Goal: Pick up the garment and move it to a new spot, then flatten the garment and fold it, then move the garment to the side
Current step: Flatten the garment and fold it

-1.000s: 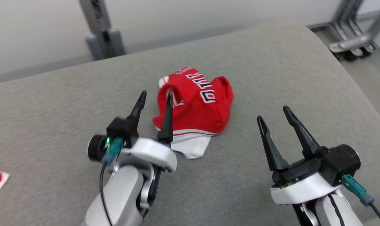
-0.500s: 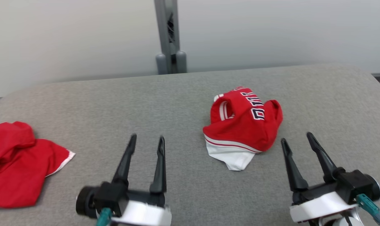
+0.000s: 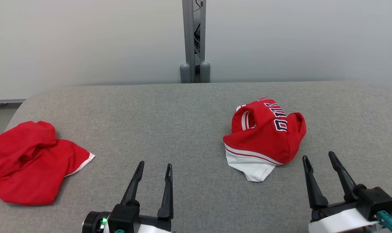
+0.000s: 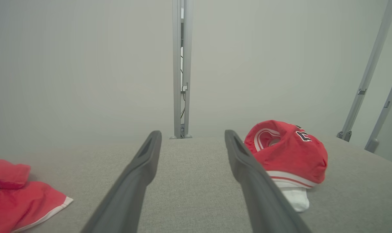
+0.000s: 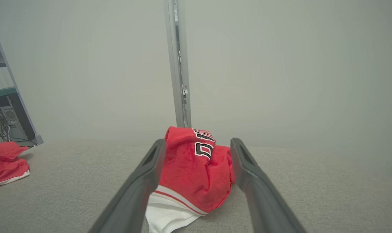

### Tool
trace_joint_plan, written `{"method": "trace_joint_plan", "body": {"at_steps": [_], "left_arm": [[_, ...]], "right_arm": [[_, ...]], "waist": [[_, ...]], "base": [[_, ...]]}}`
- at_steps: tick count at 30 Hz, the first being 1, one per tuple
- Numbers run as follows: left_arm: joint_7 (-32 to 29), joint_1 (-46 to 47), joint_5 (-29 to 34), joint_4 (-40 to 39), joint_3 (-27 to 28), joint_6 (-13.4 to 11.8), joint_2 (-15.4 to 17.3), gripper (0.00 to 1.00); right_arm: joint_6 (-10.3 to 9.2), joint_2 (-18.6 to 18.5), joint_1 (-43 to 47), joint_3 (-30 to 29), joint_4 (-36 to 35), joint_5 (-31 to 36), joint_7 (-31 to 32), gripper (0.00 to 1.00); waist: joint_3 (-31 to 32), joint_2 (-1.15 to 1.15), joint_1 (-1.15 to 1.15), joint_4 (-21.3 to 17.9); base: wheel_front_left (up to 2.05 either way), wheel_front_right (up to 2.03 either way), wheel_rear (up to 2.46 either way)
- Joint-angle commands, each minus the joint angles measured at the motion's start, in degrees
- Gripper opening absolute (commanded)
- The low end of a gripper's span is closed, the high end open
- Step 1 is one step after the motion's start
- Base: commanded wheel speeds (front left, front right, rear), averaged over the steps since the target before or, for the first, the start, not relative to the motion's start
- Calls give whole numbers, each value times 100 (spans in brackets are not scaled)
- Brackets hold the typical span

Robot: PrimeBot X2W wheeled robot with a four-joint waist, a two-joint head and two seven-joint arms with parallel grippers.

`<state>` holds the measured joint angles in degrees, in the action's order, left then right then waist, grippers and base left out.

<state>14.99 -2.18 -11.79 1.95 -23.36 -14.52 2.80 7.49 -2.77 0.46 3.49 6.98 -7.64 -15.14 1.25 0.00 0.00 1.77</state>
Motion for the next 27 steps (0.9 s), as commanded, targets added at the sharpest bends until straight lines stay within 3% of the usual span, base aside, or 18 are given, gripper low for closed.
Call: {"method": "trace_joint_plan", "body": {"at_steps": [1,12,21,27], "left_arm": [[24,-40,-21,31,-9,-29,20,100],[25,164,-130,471,-135,79,20,100],[25,822,-587,1645,-331,253,21,100],[24,1506,-1007,2398,-762,493,24,100]], "right_arm": [[1,-25,23,-22,6,-45,-4,100],[1,-25,-81,-9,-40,-25,-4,100],[1,-25,-220,-21,-100,34,-4,100],[1,-27,-408,71,-130,48,-4,100]], "waist": [[4,0,0,-27],[-43,0,0,-294],[-252,0,0,-747],[-534,0,0,-1099]], "base": [[0,0,0],[0,0,0],[0,0,0],[0,0,0]]}}
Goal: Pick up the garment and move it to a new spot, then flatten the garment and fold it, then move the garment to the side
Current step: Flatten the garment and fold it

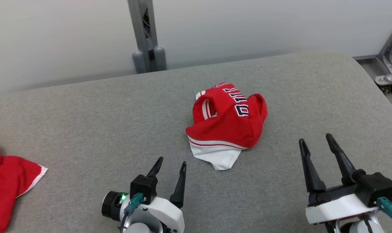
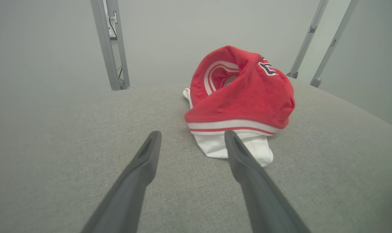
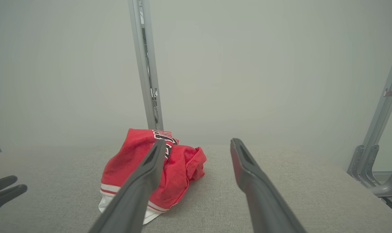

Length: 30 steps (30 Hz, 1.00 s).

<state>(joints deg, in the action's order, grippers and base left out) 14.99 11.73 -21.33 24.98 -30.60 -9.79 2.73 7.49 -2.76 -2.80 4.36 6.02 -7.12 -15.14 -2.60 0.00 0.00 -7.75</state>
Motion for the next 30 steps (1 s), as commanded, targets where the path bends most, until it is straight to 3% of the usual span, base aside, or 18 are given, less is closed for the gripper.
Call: {"method": "trace_joint_plan", "body": {"at_steps": [1,7,11,22,23,25,26,30], "left_arm": [[25,237,-141,243,-122,51,31,100],[25,905,-1014,1211,-783,250,34,100],[25,1323,-1575,1536,-1167,136,24,100],[26,2147,-2106,2228,-1854,-598,28,97],[25,2193,-2111,2213,-1838,-662,29,83],[26,2220,-2042,2129,-1815,-736,30,7],[25,2225,-1989,2056,-1782,-767,28,0],[25,1952,-1783,1540,-1486,-803,27,0]], "right_arm": [[1,-28,-110,-33,-55,-21,-4,100],[1,-26,-240,-41,-190,-87,-4,100],[1,-26,-310,9,-237,-103,-4,100],[1,-114,-588,300,-324,-251,-4,100],[1,-131,-603,324,-335,-258,-4,100],[1,-169,-607,354,-337,-271,-4,100],[1,-183,-605,364,-342,-280,-4,100],[1,-227,-525,434,-263,-232,-3,100]], "waist": [[-192,0,0,-196],[-467,0,0,-475],[-657,0,0,-585],[-1064,0,0,-862],[-1090,0,0,-878],[-1112,0,0,-886],[-1115,0,0,-886],[-967,0,0,-916]], "base": [[0,0,0],[0,0,0],[0,0,0],[0,0,0],[0,0,0],[0,0,0],[0,0,0],[0,0,0]]}}
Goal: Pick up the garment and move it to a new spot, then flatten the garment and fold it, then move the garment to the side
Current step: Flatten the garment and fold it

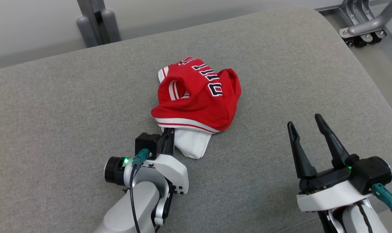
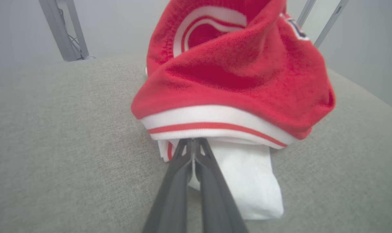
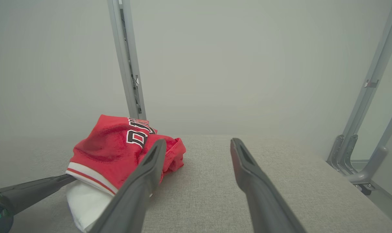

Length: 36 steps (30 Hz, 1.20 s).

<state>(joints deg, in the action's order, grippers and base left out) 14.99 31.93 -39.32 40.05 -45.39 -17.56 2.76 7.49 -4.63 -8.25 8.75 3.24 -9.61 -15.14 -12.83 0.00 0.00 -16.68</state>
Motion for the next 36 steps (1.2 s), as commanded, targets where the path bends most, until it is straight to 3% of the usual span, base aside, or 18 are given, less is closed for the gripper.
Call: {"method": "trace_joint_plan", "body": {"at_steps": [1,5,10,13,19,22,30,35,36], "left_arm": [[26,-178,85,-162,96,-25,23,0],[26,-584,322,-1092,368,157,25,0],[25,-758,96,-1866,481,532,26,0],[26,-492,-218,-2022,417,729,26,0],[26,347,-883,-2188,310,843,22,0],[26,909,-1190,-2215,292,731,27,0],[25,2391,-1783,-2245,262,134,25,0],[24,2575,-1793,-2033,248,-435,28,0],[24,2575,-1793,-2033,248,-435,28,0]], "right_arm": [[1,-44,44,30,41,36,-3,100],[1,-25,140,103,97,79,-3,100],[1,6,317,286,197,127,-3,100],[1,43,356,368,211,115,-3,100],[1,104,405,488,273,116,-3,100],[1,125,440,509,281,115,-3,100],[1,152,575,551,302,83,-3,100],[1,159,560,508,272,63,-3,100],[1,159,560,508,272,63,-3,100]], "waist": [[125,0,0,-45],[438,0,0,-89],[873,0,0,-129],[986,0,0,-196],[1165,0,0,-397],[1201,0,0,-494],[1181,0,0,-708],[1127,0,0,-652],[1127,0,0,-652]], "base": [[0,0,0],[0,0,0],[0,0,0],[0,0,0],[0,0,0],[0,0,0],[0,0,0],[0,0,0],[0,0,0]]}}
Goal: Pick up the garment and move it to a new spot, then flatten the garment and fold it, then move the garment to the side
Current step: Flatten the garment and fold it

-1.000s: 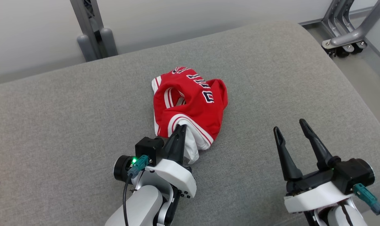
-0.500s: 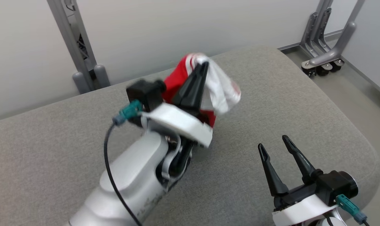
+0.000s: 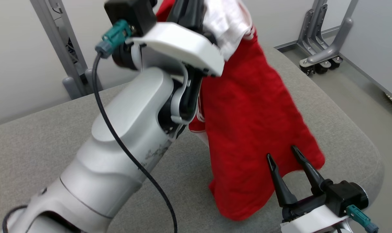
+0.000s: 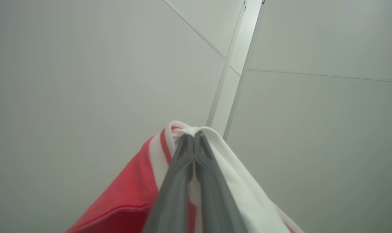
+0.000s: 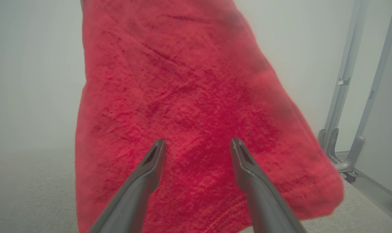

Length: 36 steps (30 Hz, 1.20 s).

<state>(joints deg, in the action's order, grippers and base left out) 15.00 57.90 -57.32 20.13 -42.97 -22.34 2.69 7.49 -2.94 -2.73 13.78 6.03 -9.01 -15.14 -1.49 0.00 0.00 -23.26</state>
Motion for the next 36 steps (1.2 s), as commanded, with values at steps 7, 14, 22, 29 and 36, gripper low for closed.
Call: {"method": "trace_joint_plan", "body": {"at_steps": [7,14,22,29,36], "left_arm": [[17,-1196,404,630,307,-99,36,0],[16,-2641,1539,504,1459,73,31,0],[17,-3827,2659,151,2759,354,106,0],[16,-4465,3263,-50,3469,609,241,5],[15,-4700,4008,302,3560,388,514,24]], "right_arm": [[1,-9,43,-132,-80,-33,-3,100],[1,-8,77,-205,-117,-50,-3,100],[1,-9,87,-245,-123,-20,-3,100],[1,-8,132,-307,-7,53,-3,100],[1,-13,165,-352,342,88,-3,100]], "waist": [[-133,0,0,351],[-248,0,0,803],[-309,0,0,1103],[-292,0,0,1223],[-253,0,0,1271]], "base": [[0,0,0],[0,0,0],[0,0,0],[0,0,0],[0,0,0]]}}
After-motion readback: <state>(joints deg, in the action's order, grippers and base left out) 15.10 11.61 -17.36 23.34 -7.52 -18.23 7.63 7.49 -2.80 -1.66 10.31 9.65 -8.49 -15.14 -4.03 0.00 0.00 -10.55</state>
